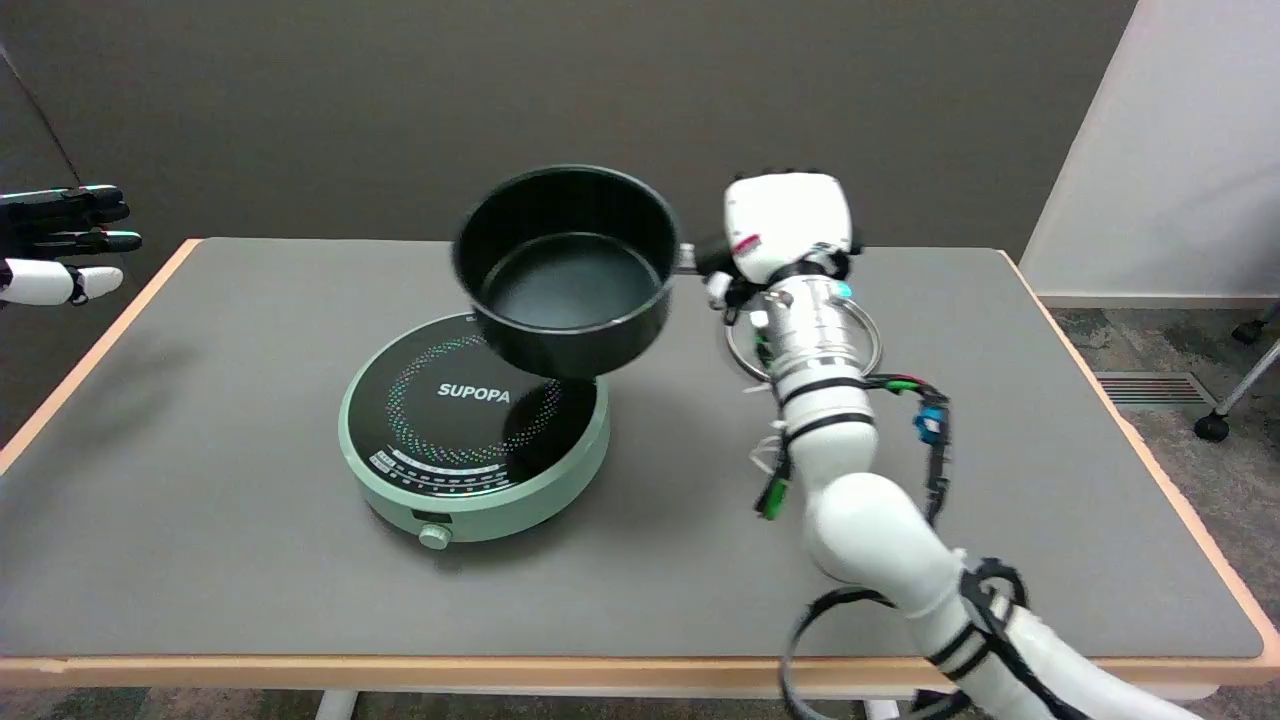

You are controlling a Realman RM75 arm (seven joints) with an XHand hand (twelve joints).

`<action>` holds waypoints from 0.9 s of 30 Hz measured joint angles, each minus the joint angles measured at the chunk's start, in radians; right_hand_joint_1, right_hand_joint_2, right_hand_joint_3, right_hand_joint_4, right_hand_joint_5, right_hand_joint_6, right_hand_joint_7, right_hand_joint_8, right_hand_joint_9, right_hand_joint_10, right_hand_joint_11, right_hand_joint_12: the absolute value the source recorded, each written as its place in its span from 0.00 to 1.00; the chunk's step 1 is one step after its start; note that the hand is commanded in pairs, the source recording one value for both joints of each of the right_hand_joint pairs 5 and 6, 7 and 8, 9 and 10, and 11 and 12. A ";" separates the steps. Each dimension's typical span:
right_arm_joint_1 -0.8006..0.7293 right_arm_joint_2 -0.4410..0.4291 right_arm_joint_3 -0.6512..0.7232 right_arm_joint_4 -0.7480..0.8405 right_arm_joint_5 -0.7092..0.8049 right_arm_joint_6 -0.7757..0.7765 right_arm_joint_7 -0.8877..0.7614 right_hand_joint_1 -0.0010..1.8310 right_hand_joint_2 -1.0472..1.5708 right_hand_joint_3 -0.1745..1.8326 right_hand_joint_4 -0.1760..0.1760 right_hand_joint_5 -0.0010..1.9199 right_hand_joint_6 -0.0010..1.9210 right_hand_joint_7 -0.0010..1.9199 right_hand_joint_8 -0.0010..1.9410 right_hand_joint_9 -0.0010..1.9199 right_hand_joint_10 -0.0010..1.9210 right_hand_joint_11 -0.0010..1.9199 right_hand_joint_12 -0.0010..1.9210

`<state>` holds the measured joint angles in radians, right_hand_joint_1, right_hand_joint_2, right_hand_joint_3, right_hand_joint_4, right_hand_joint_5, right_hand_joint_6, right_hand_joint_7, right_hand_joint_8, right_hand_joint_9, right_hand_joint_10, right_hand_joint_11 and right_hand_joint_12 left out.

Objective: Place the pot onto the table.

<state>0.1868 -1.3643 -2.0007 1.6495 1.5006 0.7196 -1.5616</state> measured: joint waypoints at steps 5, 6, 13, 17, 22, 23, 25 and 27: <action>-0.070 0.067 0.044 0.064 0.013 -0.005 0.005 0.53 0.84 0.53 0.40 1.00 1.00 1.00 0.99 1.00 1.00 1.00 1.00; -0.087 0.080 0.054 0.076 0.016 -0.005 0.007 0.53 0.84 0.53 0.40 1.00 1.00 1.00 0.99 1.00 1.00 1.00 1.00; -0.193 0.130 0.103 0.135 0.019 0.027 0.026 0.53 0.84 0.52 0.39 1.00 1.00 1.00 0.99 1.00 1.00 1.00 1.00; -0.249 0.136 0.113 0.158 -0.010 0.077 0.037 0.53 0.85 0.51 0.39 1.00 1.00 1.00 0.99 1.00 1.00 1.00 1.00; -0.304 0.129 0.094 0.178 -0.059 0.170 0.045 0.53 0.85 0.49 0.39 1.00 1.00 1.00 0.99 1.00 1.00 1.00 1.00; -0.313 0.126 0.085 0.180 -0.070 0.195 0.046 0.53 0.85 0.49 0.39 1.00 1.00 1.00 0.99 1.00 1.00 1.00 1.00; -0.328 0.120 0.063 0.184 -0.092 0.243 0.048 0.54 0.85 0.48 0.39 1.00 1.00 1.00 0.99 1.00 1.00 1.00 1.00; -0.339 0.112 0.038 0.186 -0.113 0.289 0.048 0.54 0.85 0.48 0.39 1.00 1.00 1.00 0.99 1.00 1.00 1.00 1.00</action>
<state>-0.1519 -1.2523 -1.9630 1.8351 1.3880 1.0089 -1.5131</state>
